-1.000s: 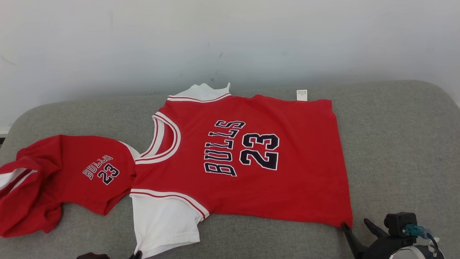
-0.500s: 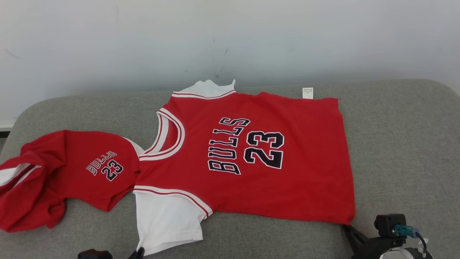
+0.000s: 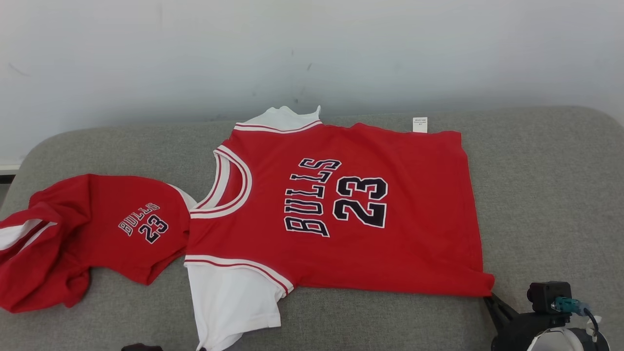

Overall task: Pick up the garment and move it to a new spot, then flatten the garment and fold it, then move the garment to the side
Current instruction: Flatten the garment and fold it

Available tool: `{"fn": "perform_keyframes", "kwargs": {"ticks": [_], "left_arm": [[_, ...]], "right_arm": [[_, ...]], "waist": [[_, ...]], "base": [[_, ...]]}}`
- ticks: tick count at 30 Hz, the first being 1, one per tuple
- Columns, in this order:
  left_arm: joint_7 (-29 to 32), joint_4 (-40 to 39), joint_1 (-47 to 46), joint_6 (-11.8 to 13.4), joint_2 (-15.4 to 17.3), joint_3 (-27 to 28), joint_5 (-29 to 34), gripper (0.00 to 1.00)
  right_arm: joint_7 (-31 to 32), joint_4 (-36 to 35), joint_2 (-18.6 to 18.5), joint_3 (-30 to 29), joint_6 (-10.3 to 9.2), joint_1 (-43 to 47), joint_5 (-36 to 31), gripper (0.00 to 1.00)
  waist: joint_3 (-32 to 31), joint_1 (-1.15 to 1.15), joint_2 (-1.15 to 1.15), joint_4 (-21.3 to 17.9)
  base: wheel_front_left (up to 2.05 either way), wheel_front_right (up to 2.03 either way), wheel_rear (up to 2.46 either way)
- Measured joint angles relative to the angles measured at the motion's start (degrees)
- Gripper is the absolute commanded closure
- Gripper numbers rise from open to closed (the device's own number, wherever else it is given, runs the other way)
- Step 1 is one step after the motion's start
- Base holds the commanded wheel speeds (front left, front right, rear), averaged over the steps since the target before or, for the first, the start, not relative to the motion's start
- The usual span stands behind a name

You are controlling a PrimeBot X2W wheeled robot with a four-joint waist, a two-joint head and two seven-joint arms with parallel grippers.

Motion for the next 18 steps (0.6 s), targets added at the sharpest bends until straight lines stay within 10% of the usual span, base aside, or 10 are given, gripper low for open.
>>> {"fn": "perform_keyframes", "kwargs": {"ticks": [5,6,7,18], "left_arm": [[0.89,1.26,-0.23,0.00,-0.75,-0.55,0.30,0.96],[0.92,1.35,-0.23,0.05,-0.91,-0.41,0.25,0.38],[0.92,1.36,-0.23,0.05,-1.03,-0.22,0.18,0.01],[0.29,-2.60,-0.80,1.60,0.37,0.71,2.15,0.00]], "right_arm": [[-0.13,0.01,0.41,0.27,0.00,-0.07,0.00,1.00],[-0.46,0.07,0.43,0.27,0.00,-0.07,0.00,1.00],[-0.48,0.13,0.42,0.25,0.01,-0.07,0.00,1.00],[-1.03,0.82,0.20,-0.05,0.00,0.05,0.01,1.00]], "waist": [[0.01,0.00,0.00,0.10],[0.01,0.00,0.00,0.14],[0.00,0.00,0.00,0.18],[0.01,-0.01,0.00,1.20]], "base": [[0.00,0.00,0.00],[0.00,0.00,0.00],[0.00,0.00,0.00],[0.00,0.00,0.00]]}}
